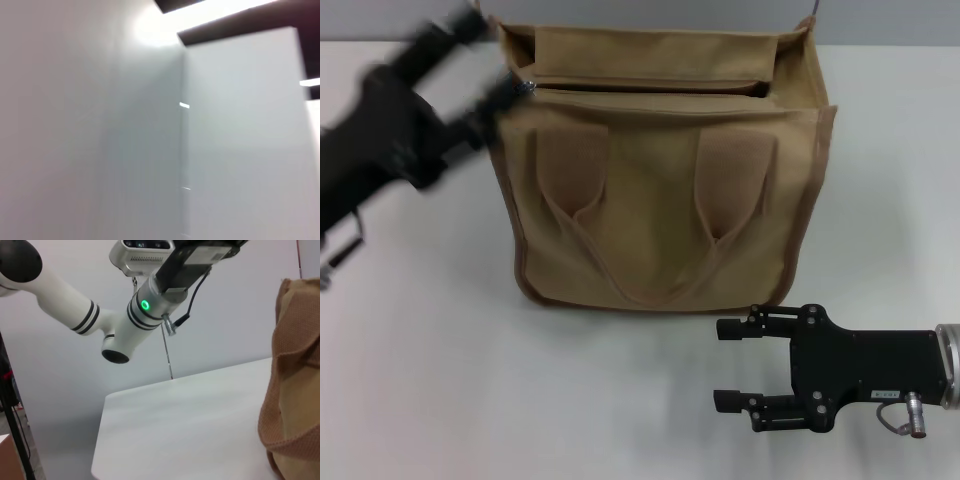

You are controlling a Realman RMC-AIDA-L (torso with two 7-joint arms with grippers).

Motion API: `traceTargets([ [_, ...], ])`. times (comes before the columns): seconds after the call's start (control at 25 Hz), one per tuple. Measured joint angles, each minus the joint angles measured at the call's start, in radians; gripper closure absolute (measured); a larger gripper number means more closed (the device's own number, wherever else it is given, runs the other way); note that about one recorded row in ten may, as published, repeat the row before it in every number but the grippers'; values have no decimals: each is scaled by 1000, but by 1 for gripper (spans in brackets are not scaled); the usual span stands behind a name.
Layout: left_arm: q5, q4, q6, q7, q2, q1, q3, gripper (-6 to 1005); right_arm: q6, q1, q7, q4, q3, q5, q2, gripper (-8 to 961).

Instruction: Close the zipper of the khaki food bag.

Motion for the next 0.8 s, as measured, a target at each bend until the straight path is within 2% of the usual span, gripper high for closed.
traceTargets([
  [0.04, -106, -3, -29, 20, 0, 19, -15, 162, 0, 0, 0, 0, 0, 0, 0, 218],
  [0.12, -135, -6, -54, 39, 1, 32, -36, 162, 0, 0, 0, 0, 0, 0, 0, 218],
  [0.16, -155, -8, -145, 98, 2, 56, -87, 163, 0, 0, 0, 0, 0, 1, 0, 218],
  [0.28, -152, -9, -239, 163, 4, 72, -99, 163, 3, 0, 0, 0, 1, 2, 0, 219],
  [0.32, -118, -8, -349, 248, 10, 90, -88, 163, 6, 1, 0, 0, 1, 2, 0, 219],
  [0.36, -87, -6, -376, 265, 14, 92, -86, 163, 15, 4, 0, 0, 1, 2, 0, 219],
  [0.56, -18, -2, -398, 272, 21, 91, -86, 163, 27, 8, 1, 0, 2, 2, 0, 219],
  [0.64, 66, 0, -394, 273, 27, 73, -86, 163, 28, 10, 1, 0, 2, 2, 0, 219],
  [0.8, 102, 1, -420, 283, 23, 48, -85, 163, 36, 10, 1, 0, 2, 2, 0, 219],
])
